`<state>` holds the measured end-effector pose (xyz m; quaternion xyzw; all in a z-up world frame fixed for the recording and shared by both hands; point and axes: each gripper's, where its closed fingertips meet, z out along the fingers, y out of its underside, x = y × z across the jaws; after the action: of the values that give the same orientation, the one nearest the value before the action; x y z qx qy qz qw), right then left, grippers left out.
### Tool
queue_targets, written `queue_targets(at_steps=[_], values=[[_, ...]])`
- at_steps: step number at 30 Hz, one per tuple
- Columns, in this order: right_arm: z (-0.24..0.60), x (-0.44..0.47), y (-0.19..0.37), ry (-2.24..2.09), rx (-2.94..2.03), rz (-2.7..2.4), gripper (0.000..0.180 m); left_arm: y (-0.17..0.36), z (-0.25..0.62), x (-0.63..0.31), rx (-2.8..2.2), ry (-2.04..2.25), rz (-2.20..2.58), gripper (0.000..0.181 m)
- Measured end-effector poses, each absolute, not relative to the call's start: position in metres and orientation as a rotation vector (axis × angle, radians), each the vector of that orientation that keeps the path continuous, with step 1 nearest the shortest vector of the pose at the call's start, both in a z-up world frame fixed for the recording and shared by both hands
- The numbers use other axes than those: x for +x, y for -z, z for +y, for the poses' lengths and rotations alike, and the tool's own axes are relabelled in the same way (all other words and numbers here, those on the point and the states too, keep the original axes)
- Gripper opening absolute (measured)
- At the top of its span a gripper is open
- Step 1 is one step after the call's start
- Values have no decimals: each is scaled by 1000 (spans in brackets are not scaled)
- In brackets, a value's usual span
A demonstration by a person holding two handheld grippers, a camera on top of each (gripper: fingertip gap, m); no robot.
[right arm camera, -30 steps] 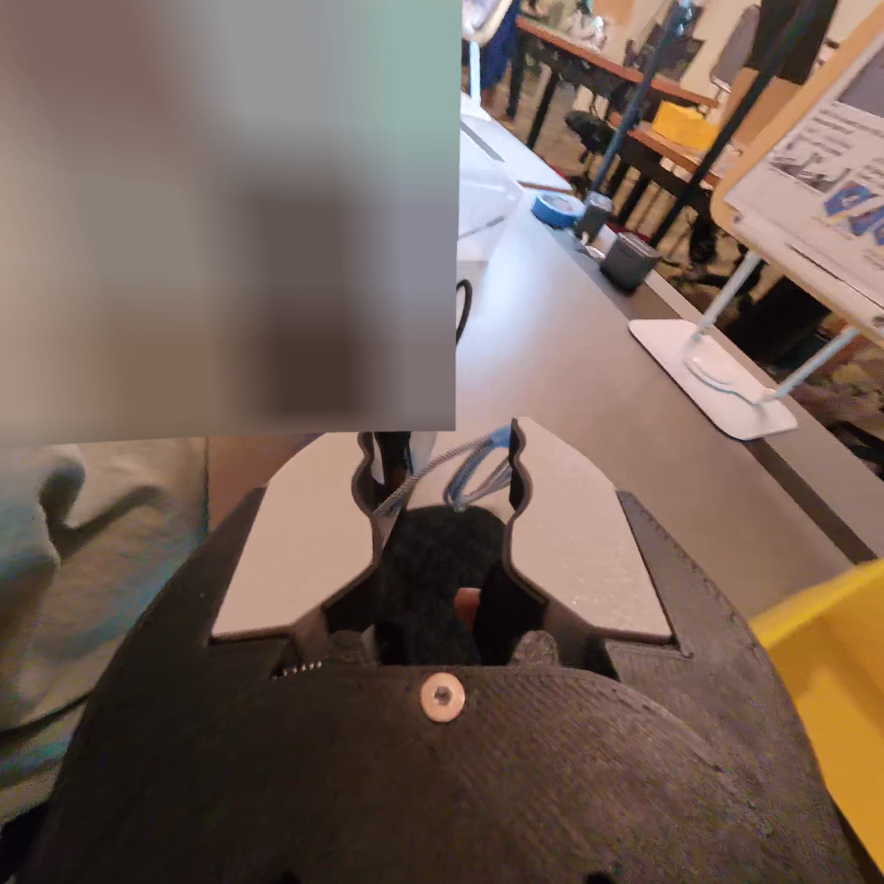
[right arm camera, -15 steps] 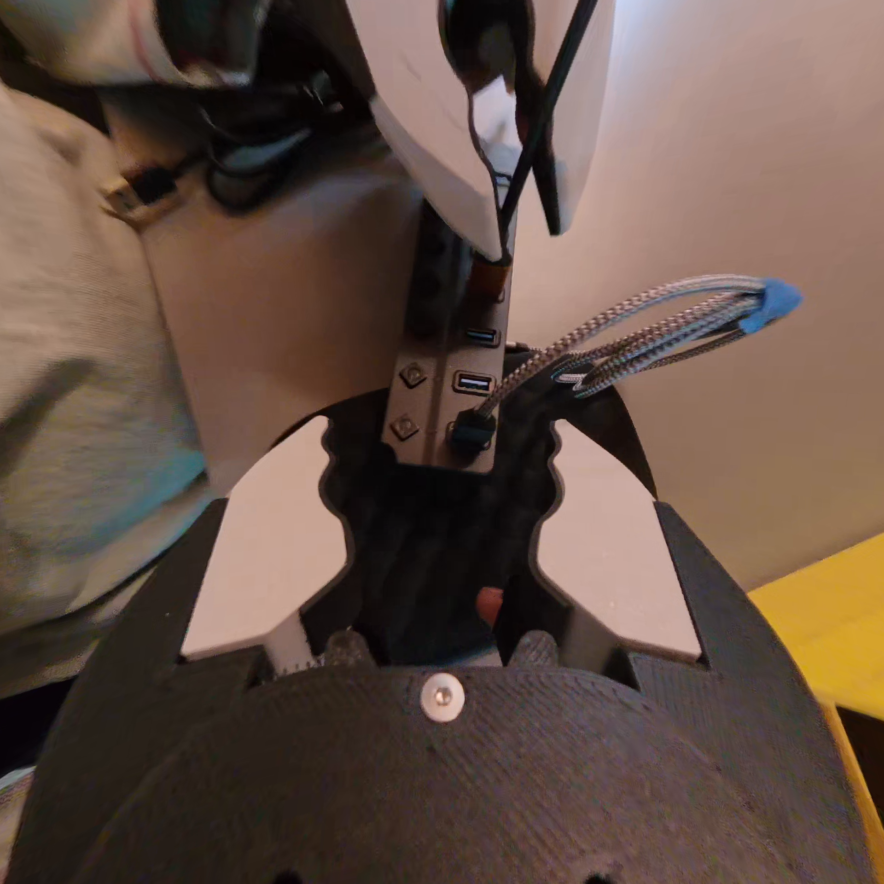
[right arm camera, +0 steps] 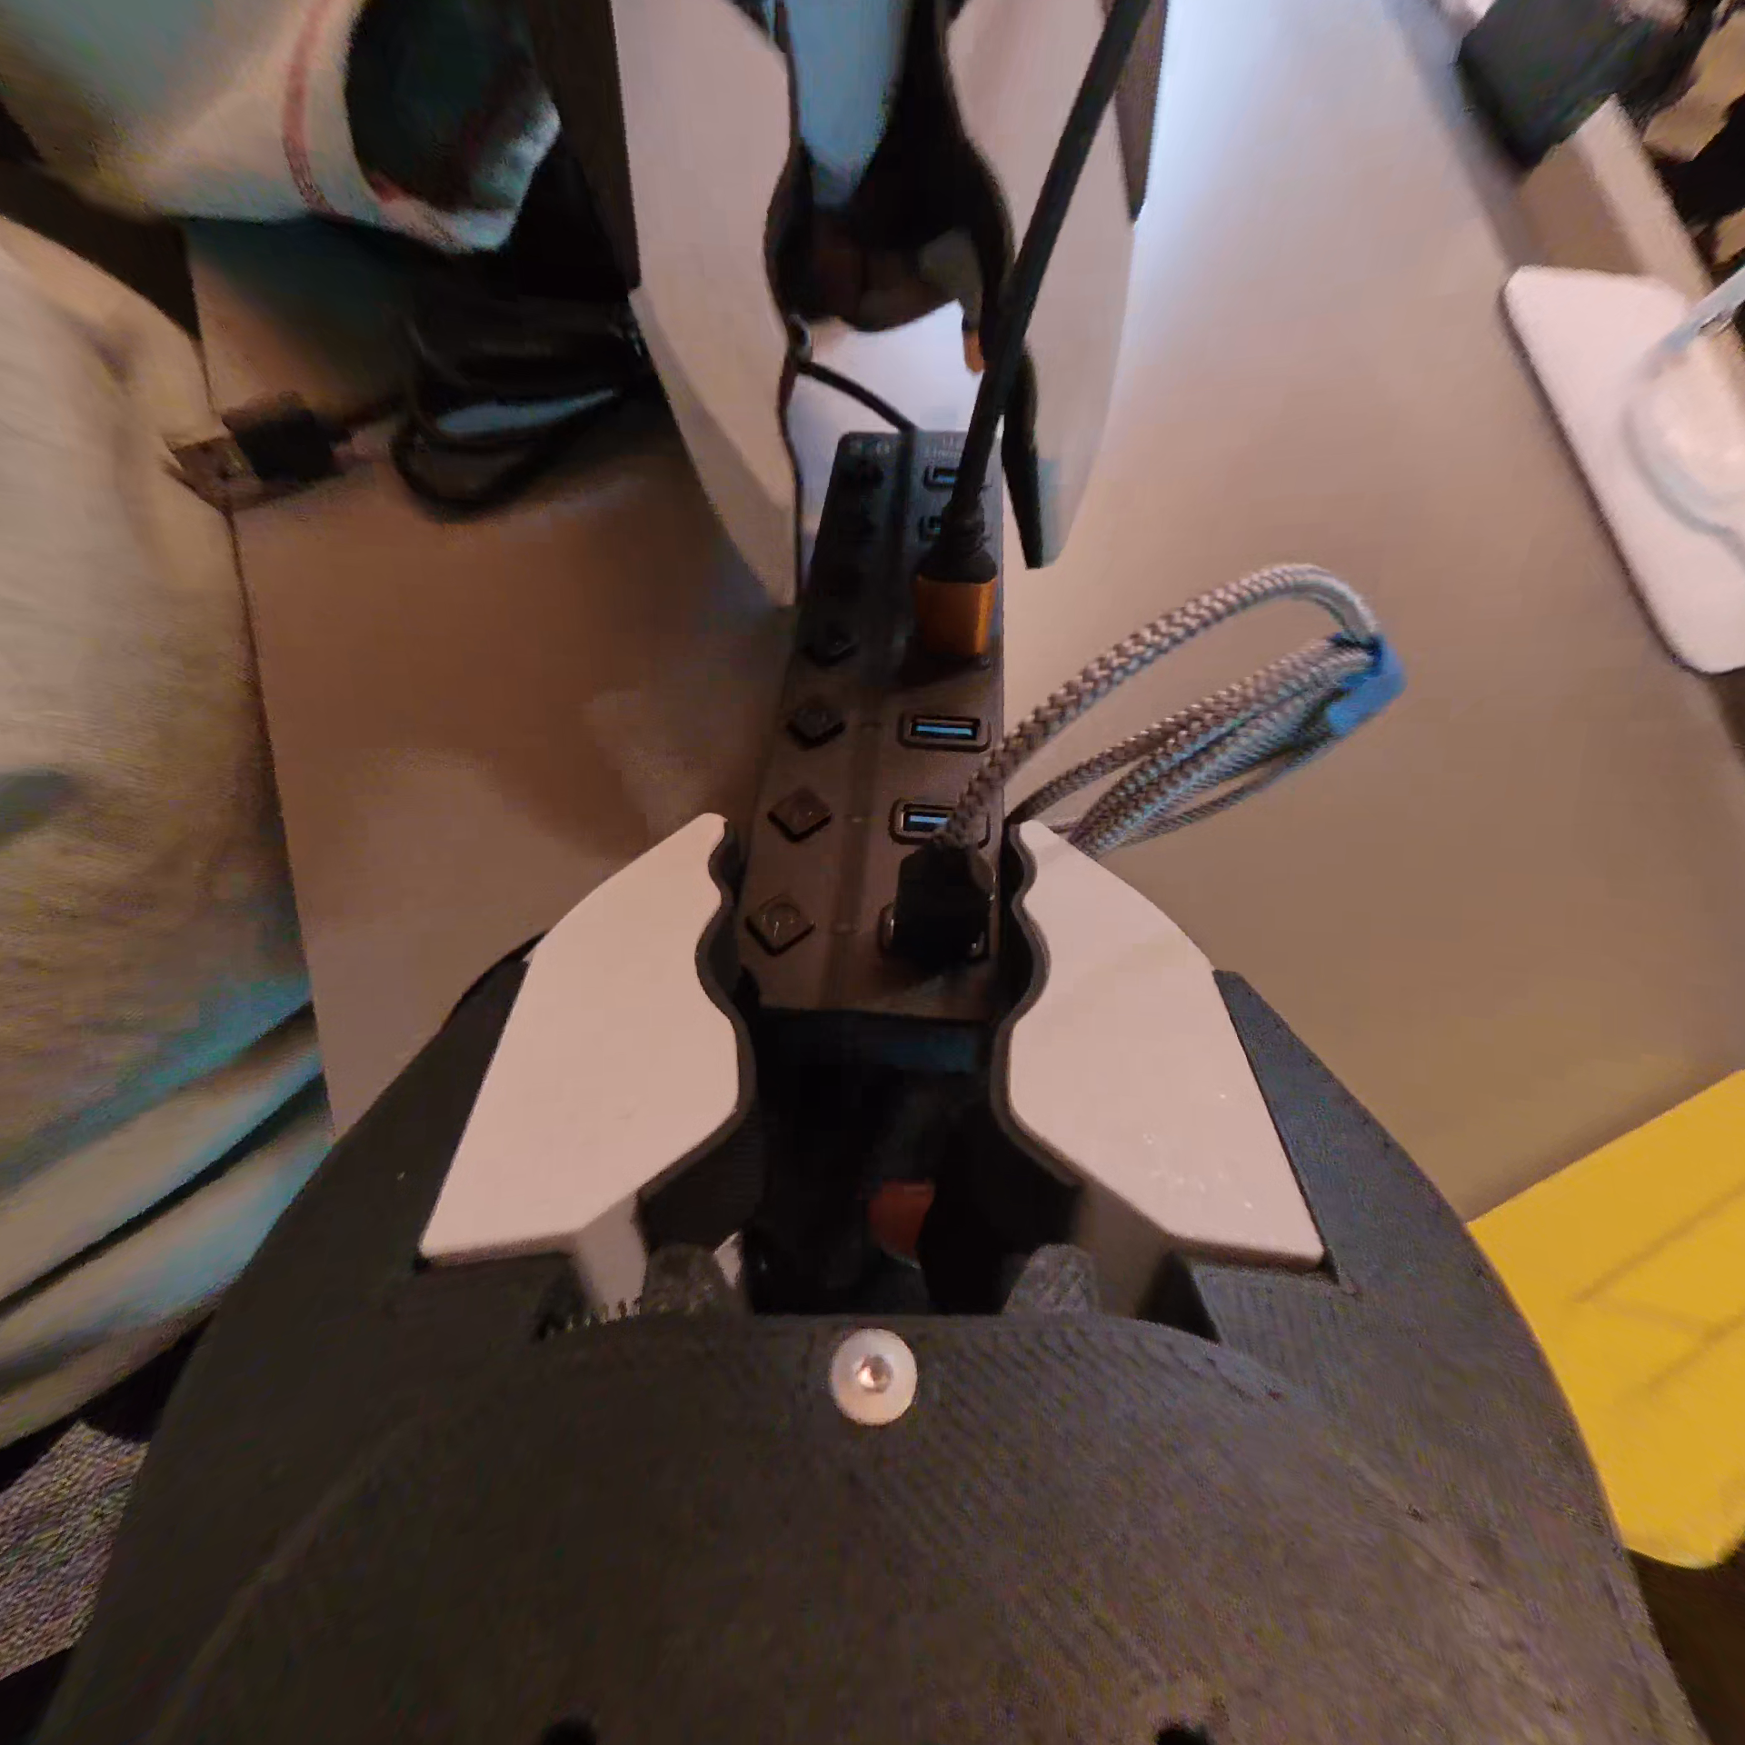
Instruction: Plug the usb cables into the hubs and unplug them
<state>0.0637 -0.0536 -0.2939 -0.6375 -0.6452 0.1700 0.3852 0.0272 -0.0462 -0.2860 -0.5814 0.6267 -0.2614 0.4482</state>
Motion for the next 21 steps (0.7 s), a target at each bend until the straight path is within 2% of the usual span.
queue_targets(at_steps=[4,7,9,10,13,14,15,16,17,19,21], values=[[-59,60,271,-367,-1554,-1659,54,274,-54,21,-1342,646,1508,66],[-66,54,256,-317,-1493,-1696,54,282,-47,19,-1286,426,1547,71],[-72,49,246,-248,-1434,-1730,53,285,-41,21,-1241,271,1571,67],[-76,47,240,-204,-1388,-1754,53,285,-38,21,-1203,190,1582,59],[-87,38,217,-94,-1208,-1771,53,272,-36,24,-1146,88,1544,57],[-91,34,205,-84,-1120,-1745,48,265,-38,24,-1136,118,1512,57],[-93,30,183,-92,-1018,-1638,34,258,-40,25,-1129,171,1475,57],[-103,26,161,-162,-887,-1559,34,253,-42,24,-1133,215,1451,57],[-114,26,139,-272,-774,-1465,37,250,-44,23,-1140,261,1427,57],[-124,34,107,-540,-690,-1276,53,238,-47,23,-1131,362,1356,57],[-114,41,104,-710,-718,-1188,68,223,-53,21,-1110,491,1273,57]])
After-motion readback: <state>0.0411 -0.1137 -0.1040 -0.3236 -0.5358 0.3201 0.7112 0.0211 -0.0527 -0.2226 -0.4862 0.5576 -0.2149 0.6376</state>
